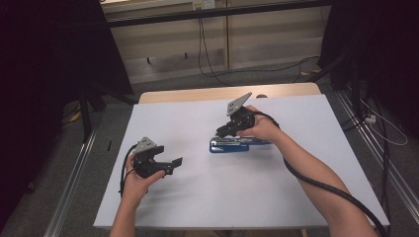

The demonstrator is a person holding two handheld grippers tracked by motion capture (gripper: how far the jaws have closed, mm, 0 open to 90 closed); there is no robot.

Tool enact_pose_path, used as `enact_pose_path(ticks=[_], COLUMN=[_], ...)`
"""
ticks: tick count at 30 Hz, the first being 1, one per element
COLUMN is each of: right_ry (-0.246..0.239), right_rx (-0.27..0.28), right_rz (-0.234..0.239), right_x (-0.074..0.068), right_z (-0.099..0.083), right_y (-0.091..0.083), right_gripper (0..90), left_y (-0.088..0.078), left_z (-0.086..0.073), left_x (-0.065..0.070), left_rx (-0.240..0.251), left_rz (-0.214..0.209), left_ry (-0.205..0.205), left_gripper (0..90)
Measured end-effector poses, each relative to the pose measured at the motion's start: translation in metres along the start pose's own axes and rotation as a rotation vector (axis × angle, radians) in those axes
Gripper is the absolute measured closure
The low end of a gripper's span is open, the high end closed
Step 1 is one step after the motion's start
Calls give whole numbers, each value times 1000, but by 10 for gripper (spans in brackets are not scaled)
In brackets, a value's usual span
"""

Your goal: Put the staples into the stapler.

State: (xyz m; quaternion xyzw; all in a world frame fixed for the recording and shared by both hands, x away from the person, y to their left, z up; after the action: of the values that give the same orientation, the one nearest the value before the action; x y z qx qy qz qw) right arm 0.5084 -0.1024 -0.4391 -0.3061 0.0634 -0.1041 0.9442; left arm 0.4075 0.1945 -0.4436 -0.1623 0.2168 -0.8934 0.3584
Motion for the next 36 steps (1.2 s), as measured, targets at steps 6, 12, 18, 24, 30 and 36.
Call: enact_pose_path(ticks=[6, 12, 18, 24, 30, 36], right_ry=[-9, -16, -20, -25, -32, -39], right_rx=[-9, -15, -23, -29, -34, -47], right_rz=[4, 7, 11, 12, 11, 12], right_x=[-1, -2, -3, -4, -5, -5], right_z=[0, -1, -2, -1, -2, -4], right_y=[2, 4, 6, 8, 8, 9], right_gripper=[796, 796, 796, 796, 796, 796], left_y=[0, 0, 0, 1, 1, 1], left_z=[0, 0, 0, 0, 0, 0], left_x=[0, 0, 0, 0, 0, 0], left_rx=[2, 2, 3, 3, -3, -2], left_rz=[2, 2, 2, 3, 4, 4], left_ry=[-1, -1, -1, -1, 5, 6], left_gripper=[81, 81, 82, 82, 81, 81])
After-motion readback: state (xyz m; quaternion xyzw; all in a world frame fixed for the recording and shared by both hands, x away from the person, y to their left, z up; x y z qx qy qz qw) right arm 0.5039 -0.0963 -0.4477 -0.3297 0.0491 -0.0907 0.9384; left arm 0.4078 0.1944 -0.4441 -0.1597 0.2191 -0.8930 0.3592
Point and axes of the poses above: each handheld gripper's, and its own axes: y roughly forward along the jaws, z roughly out of its top, x roughly to its right, the point moved 3 cm from there along y, roughly forward along the jaws, and after that the axes turned 2 degrees about x, right-handed, at the moved point
